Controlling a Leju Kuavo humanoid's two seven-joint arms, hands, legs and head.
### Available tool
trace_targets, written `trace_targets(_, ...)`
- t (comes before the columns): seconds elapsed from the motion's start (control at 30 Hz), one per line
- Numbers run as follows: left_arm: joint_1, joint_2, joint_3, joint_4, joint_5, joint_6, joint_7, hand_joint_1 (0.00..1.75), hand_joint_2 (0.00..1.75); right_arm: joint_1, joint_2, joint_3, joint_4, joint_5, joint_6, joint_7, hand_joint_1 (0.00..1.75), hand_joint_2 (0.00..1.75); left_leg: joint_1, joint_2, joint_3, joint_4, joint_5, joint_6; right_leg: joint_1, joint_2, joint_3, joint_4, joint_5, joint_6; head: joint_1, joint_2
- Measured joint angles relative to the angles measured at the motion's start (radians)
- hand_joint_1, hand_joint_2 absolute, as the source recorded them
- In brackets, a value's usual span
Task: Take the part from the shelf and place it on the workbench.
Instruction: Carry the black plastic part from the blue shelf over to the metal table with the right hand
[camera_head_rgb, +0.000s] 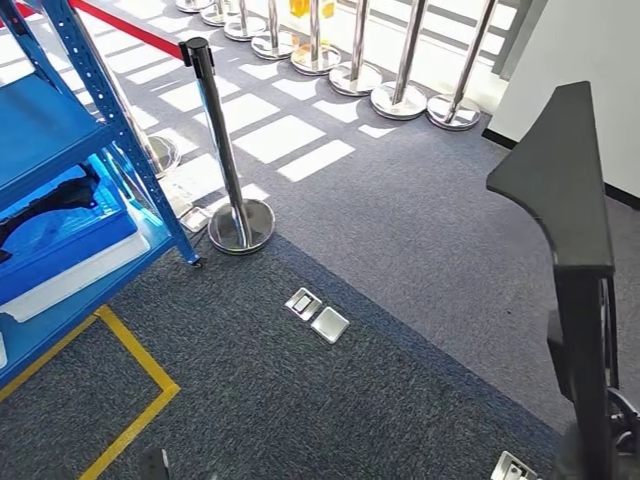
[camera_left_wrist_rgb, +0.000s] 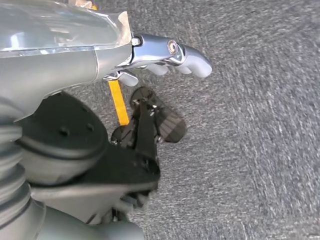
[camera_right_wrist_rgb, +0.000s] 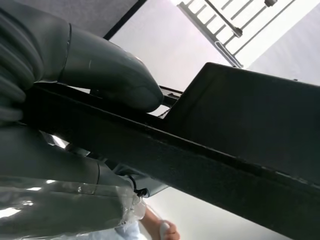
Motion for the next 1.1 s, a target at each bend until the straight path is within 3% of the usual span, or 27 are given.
trace_targets(0.07, 0.001, 0.001, 0.001, 0.0, 0.0, 0.0, 0.0, 0.0, 1.75, 0.0, 0.001, 0.0, 0.0, 0.0, 0.0, 0.0, 1.75, 1.75, -0.001, -0.008, -0.063, 0.116, -0.036, -0.001, 0.001, 0.015, 0.001, 0.001, -0.002, -0.002, 0.0, 0.0)
trace_targets(0.1, 0.0, 0.001, 0.001, 0.0, 0.0, 0.0, 0.0, 0.0, 1.75, 0.0, 0.001, 0.0, 0.0, 0.0, 0.0, 0.0, 1.75, 1.75, -0.001, -0.009, -0.075, 0.13, -0.027, -0.001, 0.002, 0.024, 0.003, 0.001, -0.003, -0.003, 0.0, 0.0)
trace_targets(0.13, 0.0, 0.001, 0.002, 0.0, 0.0, 0.001, 0.0, 0.0, 1.75, 0.0, 0.002, 0.0, 0.0, 0.0, 0.0, 0.0, 1.75, 1.75, 0.0, -0.01, -0.067, 0.102, 0.003, 0.0, 0.002, 0.034, 0.005, 0.002, -0.004, -0.002, 0.0, 0.0)
trace_targets(0.2, 0.0, 0.001, 0.002, 0.0, 0.0, 0.0, 0.0, 0.0, 1.75, 0.0, 0.002, 0.0, 0.0, 0.0, 0.0, 0.0, 1.75, 1.75, 0.001, -0.023, -0.017, -0.023, 0.08, 0.003, 0.002, 0.052, 0.01, 0.009, -0.012, 0.003, 0.0, 0.0)
trace_targets(0.23, 0.0, 0.001, 0.002, 0.0, 0.0, 0.0, -0.001, 0.0, 1.75, 0.0, 0.002, 0.0, 0.0, -0.001, 0.0, 0.0, 1.75, 1.75, 0.002, -0.033, 0.006, -0.081, 0.103, 0.005, 0.003, 0.061, 0.009, 0.016, -0.016, 0.008, 0.0, 0.0)
trace_targets(0.3, 0.0, 0.002, 0.003, 0.0, 0.0, 0.0, -0.003, 0.0, 1.75, 0.0, 0.003, 0.0, 0.0, -0.003, 0.0, 0.0, 1.75, 1.75, 0.001, -0.048, 0.025, -0.128, 0.111, 0.011, 0.003, 0.072, 0.002, 0.025, -0.021, 0.018, 0.001, 0.0)
trace_targets(0.4, -0.002, 0.0, 0.003, 0.0, 0.001, -0.001, -0.004, 0.0, 1.75, 0.004, 0.003, 0.0, 0.001, -0.005, 0.0, 0.0, 1.75, 1.75, 0.001, -0.037, 0.028, -0.134, 0.113, 0.025, -0.001, 0.069, -0.005, 0.036, -0.032, 0.03, 0.002, 0.0)
trace_targets(0.47, -0.002, -0.001, 0.003, 0.0, 0.0, -0.001, -0.004, 0.0, 1.75, 0.003, 0.003, 0.0, 0.0, -0.005, 0.0, 0.0, 1.75, 1.75, 0.003, -0.026, 0.029, -0.137, 0.113, 0.034, -0.002, 0.037, -0.033, 0.104, -0.075, 0.04, 0.003, 0.0)
trace_targets(0.53, 0.0, -0.001, 0.003, 0.0, 0.0, -0.002, -0.004, 0.0, 1.75, 0.001, 0.003, 0.001, 0.001, -0.005, 0.0, 0.0, 1.75, 1.75, 0.002, -0.013, 0.03, -0.137, 0.111, 0.039, -0.006, 0.012, -0.096, 0.235, -0.134, 0.048, 0.003, 0.0)
trace_targets(0.57, 0.0, -0.001, 0.003, 0.0, 0.0, -0.002, -0.004, 0.0, 1.75, 0.001, 0.003, 0.001, 0.002, -0.005, 0.0, 0.001, 1.75, 1.75, 0.001, -0.005, 0.03, -0.137, 0.11, 0.04, -0.008, 0.009, -0.123, 0.288, -0.15, 0.051, 0.003, 0.0)
trace_targets(0.6, 0.001, -0.001, 0.003, 0.0, 0.0, -0.001, -0.004, 0.0, 1.75, 0.002, 0.003, 0.001, 0.004, -0.006, 0.0, 0.002, 1.75, 1.75, 0.001, 0.001, 0.031, -0.137, 0.108, 0.04, -0.009, 0.007, -0.136, 0.311, -0.148, 0.052, 0.003, 0.0)
trace_targets(0.63, 0.001, -0.001, 0.004, 0.0, 0.0, -0.001, -0.004, 0.0, 1.75, 0.003, 0.003, 0.0, 0.005, -0.006, 0.0, 0.003, 1.75, 1.75, 0.0, 0.007, 0.033, -0.137, 0.107, 0.039, -0.01, 0.006, -0.131, 0.295, -0.127, 0.053, 0.003, 0.0)
trace_targets(0.7, 0.001, -0.001, 0.004, 0.0, 0.0, -0.001, -0.004, 0.0, 1.75, 0.003, 0.003, 0.001, 0.007, -0.007, 0.0, 0.004, 1.75, 1.75, 0.001, 0.016, 0.039, -0.137, 0.102, 0.036, -0.01, -0.009, -0.074, 0.171, -0.057, 0.05, 0.003, 0.0)
trace_targets(0.77, 0.001, -0.001, 0.005, 0.0, 0.0, -0.001, -0.004, 0.0, 1.75, 0.0, 0.003, 0.001, 0.008, -0.007, 0.0, 0.006, 1.75, 1.75, -0.002, 0.023, 0.043, -0.137, 0.097, 0.028, -0.002, -0.031, -0.023, 0.061, -0.019, 0.042, 0.002, 0.0)
trace_targets(0.8, 0.001, -0.001, 0.005, 0.0, 0.0, -0.001, -0.003, 0.0, 1.75, 0.0, 0.003, 0.001, 0.008, -0.006, 0.0, 0.006, 1.75, 1.75, -0.003, 0.027, 0.044, -0.138, 0.095, 0.023, 0.002, -0.037, -0.014, 0.038, -0.017, 0.037, 0.002, 0.0)
trace_targets(0.87, 0.0, -0.001, 0.006, 0.0, 0.001, -0.001, -0.002, 0.0, 1.75, 0.0, 0.003, 0.0, 0.007, -0.007, 0.0, 0.008, 1.75, 1.75, -0.003, 0.038, 0.048, -0.141, 0.093, 0.012, 0.006, -0.028, -0.012, 0.03, -0.02, 0.027, 0.001, 0.0)
trace_targets(0.93, 0.0, 0.0, 0.006, 0.0, 0.0, -0.001, -0.002, 0.0, 1.75, 0.0, 0.003, 0.0, 0.007, -0.007, 0.0, 0.009, 1.75, 1.75, 0.0, 0.029, 0.046, -0.124, 0.075, 0.004, 0.004, -0.016, -0.005, 0.018, -0.015, 0.014, 0.001, 0.0)
trace_targets(0.97, 0.0, 0.0, 0.006, 0.0, 0.0, -0.001, -0.002, 0.0, 1.75, -0.002, 0.003, 0.0, 0.007, -0.007, 0.0, 0.009, 1.75, 1.75, 0.0, 0.018, 0.032, -0.089, 0.053, 0.001, 0.002, -0.01, -0.001, 0.013, -0.012, 0.007, 0.0, 0.0)
trace_targets(1.03, 0.002, 0.001, 0.007, 0.0, 0.0, 0.0, -0.002, 0.0, 1.75, -0.003, 0.004, 0.0, 0.008, -0.007, 0.0, 0.009, 1.75, 1.75, 0.0, -0.003, -0.028, 0.034, -0.004, 0.0, 0.002, 0.003, 0.001, 0.011, -0.013, -0.001, -0.001, 0.0)
trace_targets(1.1, 0.002, 0.002, 0.007, 0.0, 0.0, 0.0, -0.002, 0.0, 1.75, -0.003, 0.004, 0.0, 0.009, -0.007, 0.0, 0.009, 1.75, 1.75, 0.0, -0.008, -0.079, 0.124, -0.023, 0.0, 0.004, 0.018, 0.004, 0.011, -0.014, -0.004, -0.001, 0.0)
